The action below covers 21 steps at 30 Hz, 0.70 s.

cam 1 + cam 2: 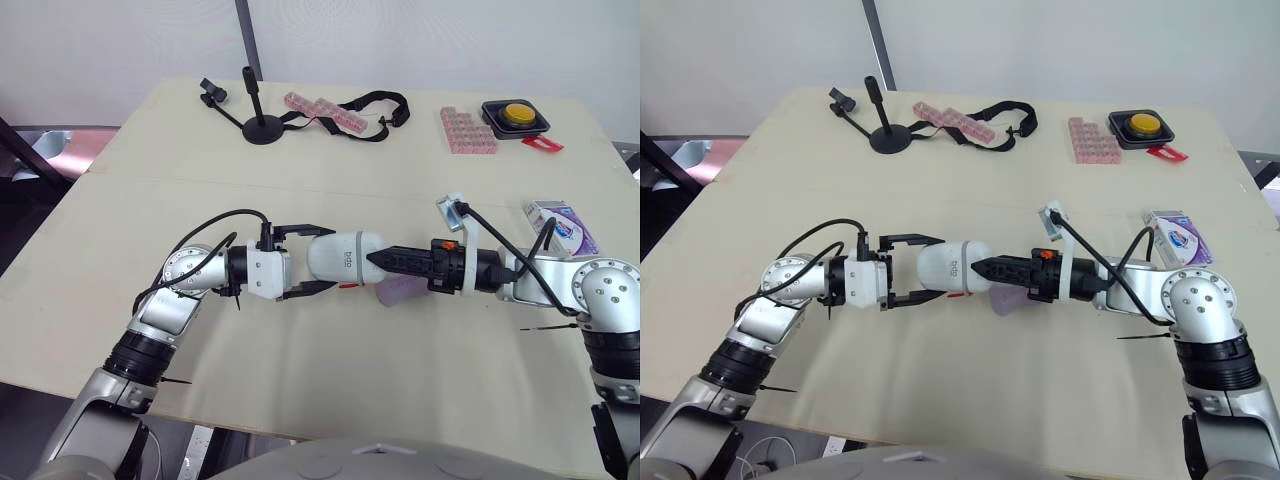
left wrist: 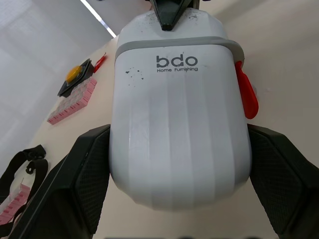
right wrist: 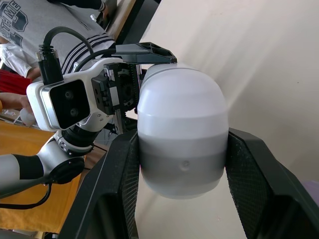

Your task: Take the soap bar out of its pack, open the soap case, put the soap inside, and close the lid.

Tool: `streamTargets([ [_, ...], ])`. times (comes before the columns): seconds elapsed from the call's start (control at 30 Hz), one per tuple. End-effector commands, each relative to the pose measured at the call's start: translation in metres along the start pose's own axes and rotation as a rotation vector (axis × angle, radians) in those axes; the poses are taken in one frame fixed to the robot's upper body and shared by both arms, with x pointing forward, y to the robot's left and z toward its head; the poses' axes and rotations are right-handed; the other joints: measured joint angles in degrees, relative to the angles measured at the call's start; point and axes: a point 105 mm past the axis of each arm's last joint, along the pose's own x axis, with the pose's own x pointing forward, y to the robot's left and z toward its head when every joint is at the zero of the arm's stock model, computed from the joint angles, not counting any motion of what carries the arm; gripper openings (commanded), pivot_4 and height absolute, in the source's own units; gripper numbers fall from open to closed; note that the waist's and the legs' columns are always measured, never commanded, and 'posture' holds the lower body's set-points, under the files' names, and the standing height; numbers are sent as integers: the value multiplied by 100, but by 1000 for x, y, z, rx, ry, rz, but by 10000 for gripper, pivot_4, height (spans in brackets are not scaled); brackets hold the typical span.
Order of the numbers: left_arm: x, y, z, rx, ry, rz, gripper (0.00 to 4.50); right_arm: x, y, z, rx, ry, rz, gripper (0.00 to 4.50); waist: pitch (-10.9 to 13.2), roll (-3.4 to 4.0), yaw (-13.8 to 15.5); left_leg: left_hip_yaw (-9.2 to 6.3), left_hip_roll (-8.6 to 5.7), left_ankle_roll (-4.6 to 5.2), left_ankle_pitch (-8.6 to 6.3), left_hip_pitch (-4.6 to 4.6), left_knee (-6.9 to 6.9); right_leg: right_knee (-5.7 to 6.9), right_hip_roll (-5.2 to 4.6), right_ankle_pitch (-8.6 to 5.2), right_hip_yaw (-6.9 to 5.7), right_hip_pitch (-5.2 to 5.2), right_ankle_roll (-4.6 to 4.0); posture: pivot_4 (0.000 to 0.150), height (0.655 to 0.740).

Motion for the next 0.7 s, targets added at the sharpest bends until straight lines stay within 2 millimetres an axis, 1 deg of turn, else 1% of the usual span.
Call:
streamTargets([
  [0.03, 0, 6, 9, 27, -24, 24, 34705, 0, 14, 5, -21, -14, 69, 19927, 0, 0, 0, 0, 0, 0, 0, 0, 1, 1, 0, 0, 0, 0, 0, 1500, 7400],
  [0.17, -1, 6, 9, 18, -24, 30, 34705, -2, 19, 7, 6, -34, 116, 19927, 0, 0, 1, 0, 0, 0, 0, -2, 2, 1, 0, -1, 0, 0, 1, 1500, 7400],
  [0.43, -4, 5, 9, -1, -24, 30, 34705, -19, 19, 4, 53, -19, 167, 19927, 0, 0, 35, 0, 0, -1, -1, -16, 6, 2, 0, -1, 0, -1, 2, 1500, 7400],
  [0.6, -4, 3, 9, -15, -21, 28, 34705, -29, 9, 6, 64, -21, 125, 19927, 0, 0, 50, -1, 0, 0, -1, -23, 14, 4, 0, -3, -1, -3, 5, 1500, 7400],
  [0.7, -5, 2, 5, -44, -9, 25, 34705, -50, -4, 8, 67, -18, 33, 19927, 0, 0, 89, -1, 0, 0, -1, -23, 18, 5, -1, -3, -1, -7, 5, 1500, 7400],
])
